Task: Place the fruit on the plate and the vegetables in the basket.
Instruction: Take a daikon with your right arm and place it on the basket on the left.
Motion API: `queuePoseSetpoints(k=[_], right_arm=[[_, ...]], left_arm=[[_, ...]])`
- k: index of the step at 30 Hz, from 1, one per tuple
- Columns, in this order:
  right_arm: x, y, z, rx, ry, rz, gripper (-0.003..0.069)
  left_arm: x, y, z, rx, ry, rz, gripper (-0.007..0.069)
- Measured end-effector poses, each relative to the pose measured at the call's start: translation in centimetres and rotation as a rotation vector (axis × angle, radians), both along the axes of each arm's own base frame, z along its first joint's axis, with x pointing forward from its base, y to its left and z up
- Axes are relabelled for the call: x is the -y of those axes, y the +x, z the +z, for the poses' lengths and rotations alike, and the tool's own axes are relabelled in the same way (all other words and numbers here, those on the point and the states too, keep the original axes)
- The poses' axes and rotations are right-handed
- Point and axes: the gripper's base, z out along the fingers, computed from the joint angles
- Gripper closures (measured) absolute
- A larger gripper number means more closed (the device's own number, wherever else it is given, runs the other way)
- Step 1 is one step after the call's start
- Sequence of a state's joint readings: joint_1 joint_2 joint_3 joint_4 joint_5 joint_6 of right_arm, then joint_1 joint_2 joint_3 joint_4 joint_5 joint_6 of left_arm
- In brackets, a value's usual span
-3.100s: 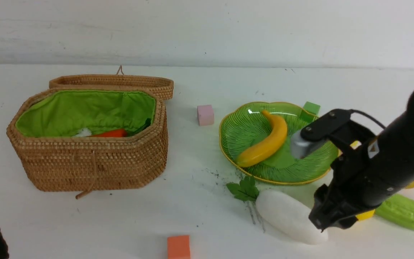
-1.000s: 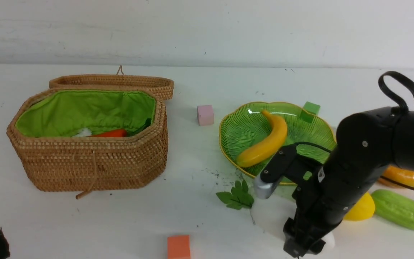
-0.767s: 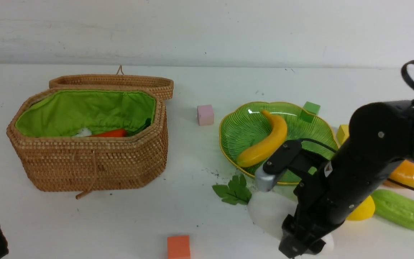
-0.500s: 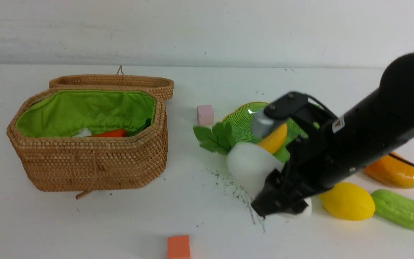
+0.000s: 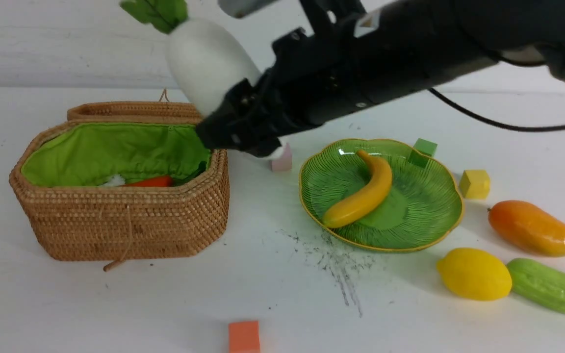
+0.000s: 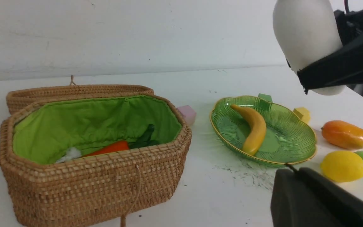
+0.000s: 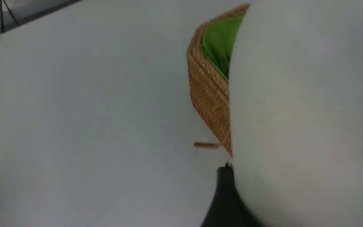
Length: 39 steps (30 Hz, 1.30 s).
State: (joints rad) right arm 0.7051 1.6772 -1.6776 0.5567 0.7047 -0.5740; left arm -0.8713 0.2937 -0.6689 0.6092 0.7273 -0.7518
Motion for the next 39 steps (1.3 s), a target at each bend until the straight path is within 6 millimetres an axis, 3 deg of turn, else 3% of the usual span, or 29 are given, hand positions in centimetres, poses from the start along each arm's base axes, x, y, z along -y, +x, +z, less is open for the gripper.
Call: queuePoseSetpoints(k=[10,21,26,32,39], right_arm=[[-4.9,3.6,-0.3,0.027,0.078,0.021,0.0151],[-7.0,5.4,-1.5,0.037,0.101,0.02,0.0151],[-7.7,6.6,-2.8,0.081,0.124,-0.007,0.0151],[-9.1,9.2,-6.5,0.168,0.113,-0.064,0.0151],[-9.7,10.5,-8.5,0.194,0.127,-0.119,0.0151]], left_arm=[[-0.7,0.3,-0.3,-0.014,0.044,0.074,0.0634],[-1.0,0.4,-0.2,-0.008,0.048,0.109,0.0634],[-1.0,0.4,-0.2,-0.006,0.055,0.117,0.0634],[-1.3,0.5,0.0,0.017,0.05,0.147,0.0634],[-1.3,0.5,0.0,0.015,0.04,0.151,0.0633]])
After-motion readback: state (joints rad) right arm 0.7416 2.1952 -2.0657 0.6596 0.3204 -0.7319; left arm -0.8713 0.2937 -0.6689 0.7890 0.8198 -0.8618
